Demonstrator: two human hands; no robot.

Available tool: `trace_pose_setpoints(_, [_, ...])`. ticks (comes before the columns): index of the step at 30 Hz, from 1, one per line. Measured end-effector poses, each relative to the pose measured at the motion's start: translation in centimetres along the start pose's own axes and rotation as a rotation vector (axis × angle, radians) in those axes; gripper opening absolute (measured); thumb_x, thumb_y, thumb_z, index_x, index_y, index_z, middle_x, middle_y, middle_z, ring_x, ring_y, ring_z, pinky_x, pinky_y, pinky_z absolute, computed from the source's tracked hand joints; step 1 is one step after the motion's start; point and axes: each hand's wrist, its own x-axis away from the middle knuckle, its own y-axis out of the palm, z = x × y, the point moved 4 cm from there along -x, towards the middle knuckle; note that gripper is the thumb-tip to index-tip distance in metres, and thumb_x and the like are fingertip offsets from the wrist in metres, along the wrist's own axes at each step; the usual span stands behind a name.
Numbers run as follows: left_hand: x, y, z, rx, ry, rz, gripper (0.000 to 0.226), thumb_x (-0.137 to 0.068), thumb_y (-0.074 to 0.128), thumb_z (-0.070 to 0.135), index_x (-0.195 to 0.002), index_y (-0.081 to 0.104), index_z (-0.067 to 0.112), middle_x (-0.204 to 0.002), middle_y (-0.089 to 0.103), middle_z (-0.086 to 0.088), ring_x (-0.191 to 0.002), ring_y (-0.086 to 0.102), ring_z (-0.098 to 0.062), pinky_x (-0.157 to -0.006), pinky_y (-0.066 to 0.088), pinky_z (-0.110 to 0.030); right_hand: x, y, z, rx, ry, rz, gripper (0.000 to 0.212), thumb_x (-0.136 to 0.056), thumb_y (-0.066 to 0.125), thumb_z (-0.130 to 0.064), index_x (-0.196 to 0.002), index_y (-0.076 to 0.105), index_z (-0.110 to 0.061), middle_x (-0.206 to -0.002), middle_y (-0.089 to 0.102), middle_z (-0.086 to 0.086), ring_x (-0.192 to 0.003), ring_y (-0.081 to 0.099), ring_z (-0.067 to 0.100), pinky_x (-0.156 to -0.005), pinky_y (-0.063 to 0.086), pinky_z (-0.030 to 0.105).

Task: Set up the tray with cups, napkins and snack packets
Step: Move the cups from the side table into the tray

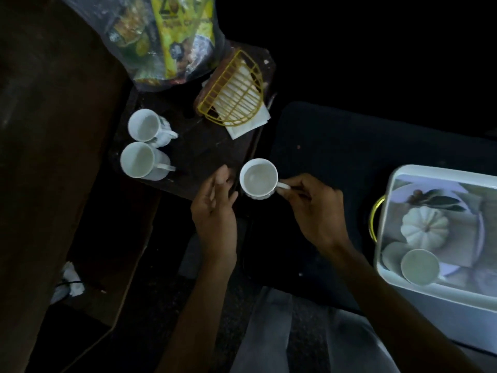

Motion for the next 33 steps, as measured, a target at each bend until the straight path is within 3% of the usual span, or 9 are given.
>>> trace_pose_setpoints(3, [2.4, 2.6, -0.7, -0.014, -0.017, -0.078, 0.025, -0.105, 0.051, 0.028, -0.117, 0.072, 0.02, -0.118, 0.073, 0.007, -0.116, 0.069, -0.011, -0.089, 0.06, -0.027, 1.5, -3.3, 0.9, 0.02, 0.007, 0.025, 0.008, -0.088, 0.071, -0.027, -0.095, 0.073, -0.023, -0.08, 0.067, -0.035, -0.082, 0.065, -0.017, -0.067, 0.043, -0.002])
trace_pose_setpoints(7, [5.9, 6.7, -1.7, -0.064, -0.032, -0.184, 0.032, -0.105, 0.051, 0.027, -0.119, 0.073, 0.009, -0.118, 0.076, 0.002, -0.115, 0.069, -0.009, -0.091, 0.06, -0.028, 3.4, -8.4, 2.6, 0.056, 0.043, 0.037, 0.008, -0.089, 0.07, -0.028, -0.098, 0.07, -0.03, -0.089, 0.067, -0.037, -0.085, 0.066, -0.014, -0.07, 0.046, 0.002])
trace_pose_setpoints(11, [9.8, 11.3, -2.7, -0.084, -0.023, -0.293, 0.03, -0.103, 0.053, 0.029, -0.116, 0.075, 0.013, -0.113, 0.078, 0.005, -0.111, 0.071, -0.006, -0.091, 0.06, -0.031, 5.2, -14.5, 4.3, 0.117, 0.05, 0.074, 0.012, -0.089, 0.068, -0.03, -0.101, 0.067, -0.034, -0.086, 0.067, -0.037, -0.087, 0.065, -0.015, -0.072, 0.045, 0.001])
trace_pose_setpoints(17, [14.3, 17.9, -5.1, -0.19, -0.025, -0.402, 0.034, -0.103, 0.051, 0.036, -0.115, 0.075, 0.015, -0.114, 0.077, 0.002, -0.113, 0.07, -0.013, -0.1, 0.055, -0.049, 6.4, -21.8, 8.3, 0.146, 0.107, 0.113, 0.017, -0.088, 0.071, -0.012, -0.105, 0.071, -0.015, -0.092, 0.065, -0.031, -0.087, 0.061, -0.023, -0.074, 0.041, -0.004])
trace_pose_setpoints(20, [15.5, 20.1, -6.6, -0.211, -0.073, -0.419, 0.035, -0.099, 0.052, 0.04, -0.111, 0.076, 0.017, -0.106, 0.078, 0.002, -0.106, 0.072, -0.013, -0.097, 0.058, -0.049, 6.5, -24.1, 10.3, 0.154, 0.104, 0.103, 0.017, -0.088, 0.071, -0.007, -0.104, 0.071, -0.01, -0.088, 0.066, -0.025, -0.082, 0.059, -0.025, -0.068, 0.04, -0.006])
trace_pose_setpoints(24, [16.2, 21.9, -8.7, -0.226, -0.124, -0.406, 0.029, -0.104, 0.053, 0.031, -0.106, 0.077, 0.015, -0.094, 0.078, 0.007, -0.091, 0.075, -0.002, -0.09, 0.062, -0.042, 6.5, -25.6, 12.9, 0.199, 0.093, 0.081, 0.017, -0.086, 0.072, -0.004, -0.103, 0.071, -0.009, -0.09, 0.068, -0.015, -0.084, 0.055, -0.029, -0.071, 0.039, -0.006])
trace_pose_setpoints(27, [16.2, 22.6, -10.1, -0.26, -0.147, -0.382, 0.031, -0.104, 0.053, 0.03, -0.106, 0.077, 0.01, -0.098, 0.078, -0.002, -0.091, 0.075, -0.006, -0.088, 0.063, -0.039, 6.5, -25.8, 15.0, 0.171, 0.109, 0.064, 0.017, -0.086, 0.071, -0.001, -0.102, 0.07, -0.006, -0.091, 0.067, -0.012, -0.085, 0.056, -0.028, -0.072, 0.04, -0.006])
trace_pose_setpoints(33, [15.6, 22.8, -12.0, -0.289, -0.153, -0.35, 0.033, -0.104, 0.053, 0.033, -0.105, 0.076, 0.011, -0.103, 0.078, -0.005, -0.093, 0.076, -0.008, -0.084, 0.063, -0.033, 6.1, -25.2, 16.9, 0.246, 0.118, 0.022, 0.017, -0.085, 0.072, -0.008, -0.102, 0.07, -0.01, -0.091, 0.072, -0.006, -0.086, 0.063, -0.001, -0.075, 0.037, -0.006])
